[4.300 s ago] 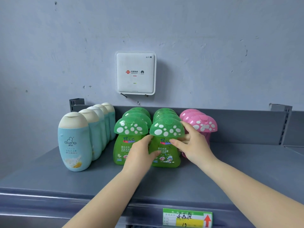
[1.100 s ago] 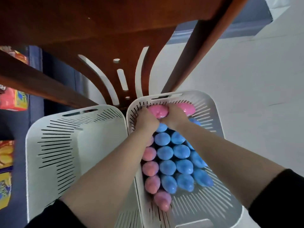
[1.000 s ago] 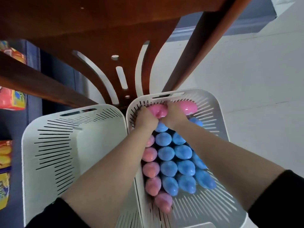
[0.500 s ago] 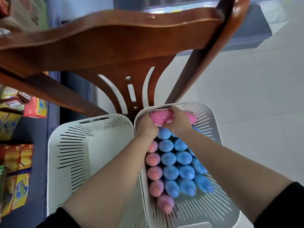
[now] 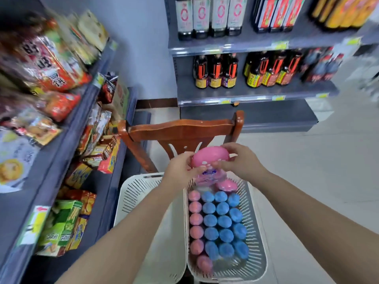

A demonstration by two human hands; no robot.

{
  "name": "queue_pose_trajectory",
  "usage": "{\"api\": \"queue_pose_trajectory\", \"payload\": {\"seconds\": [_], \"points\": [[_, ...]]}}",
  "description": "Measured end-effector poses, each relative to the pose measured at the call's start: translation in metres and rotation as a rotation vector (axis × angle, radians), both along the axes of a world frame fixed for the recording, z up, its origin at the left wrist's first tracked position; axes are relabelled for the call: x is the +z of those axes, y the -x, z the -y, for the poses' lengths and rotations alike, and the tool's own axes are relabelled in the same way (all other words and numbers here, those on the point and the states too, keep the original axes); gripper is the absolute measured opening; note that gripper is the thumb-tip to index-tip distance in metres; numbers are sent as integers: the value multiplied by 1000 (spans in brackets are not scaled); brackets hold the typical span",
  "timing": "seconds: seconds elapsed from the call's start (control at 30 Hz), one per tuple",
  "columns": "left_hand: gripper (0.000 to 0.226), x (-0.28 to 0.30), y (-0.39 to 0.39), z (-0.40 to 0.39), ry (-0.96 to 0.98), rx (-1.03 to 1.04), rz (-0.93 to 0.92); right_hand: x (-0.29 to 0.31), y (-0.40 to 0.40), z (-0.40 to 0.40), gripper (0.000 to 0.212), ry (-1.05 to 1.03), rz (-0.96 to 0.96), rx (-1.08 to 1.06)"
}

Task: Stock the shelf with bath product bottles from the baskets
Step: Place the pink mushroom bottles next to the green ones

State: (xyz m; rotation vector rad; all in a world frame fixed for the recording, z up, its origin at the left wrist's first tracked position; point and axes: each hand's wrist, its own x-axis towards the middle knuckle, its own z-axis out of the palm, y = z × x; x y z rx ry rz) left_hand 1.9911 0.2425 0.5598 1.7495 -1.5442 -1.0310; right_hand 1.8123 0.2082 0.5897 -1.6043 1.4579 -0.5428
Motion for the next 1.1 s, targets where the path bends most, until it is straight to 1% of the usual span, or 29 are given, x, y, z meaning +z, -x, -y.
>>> {"api": "queue_pose_trajectory", "payload": {"seconds": [0.07, 0.13, 0.33, 0.43, 0.5, 0.6, 0.67, 0.77, 0.87, 0.9, 0.97, 1.03, 1.1], "points": [[28, 38, -4, -17, 80, 11, 35, 38, -1, -10, 61, 39, 51, 48], [31, 69, -9, -36, 166, 47, 20, 73, -4, -21, 59, 82, 77, 117], [32, 141, -22, -94, 322, 181, -144, 151, -21, -60, 57, 243, 170, 251], [27, 167, -31, -118, 384, 242, -279, 174, -34, -75, 55, 305, 232, 295], [24, 182, -37, -134, 416, 273, -346, 186, -45, -86, 47, 350, 259, 315], [19, 201, -48, -159, 469, 332, -391, 201, -63, -103, 32, 346, 379, 362], [21, 213, -56, -175, 506, 378, -406, 209, -76, -113, 29, 326, 434, 408], [33, 229, -69, -200, 542, 450, -410, 219, -98, -127, 38, 287, 485, 486], [36, 245, -83, -224, 572, 522, -373, 228, -120, -141, 48, 228, 558, 576], [34, 250, -88, -233, 577, 547, -358, 229, -128, -147, 52, 196, 599, 602], [24, 261, -101, -249, 599, 595, -341, 230, -144, -158, 60, 161, 642, 661], [15, 272, -113, -267, 615, 639, -334, 230, -160, -172, 66, 162, 621, 741], [14, 282, -127, -287, 622, 682, -312, 231, -178, -187, 68, 153, 619, 816]]}}
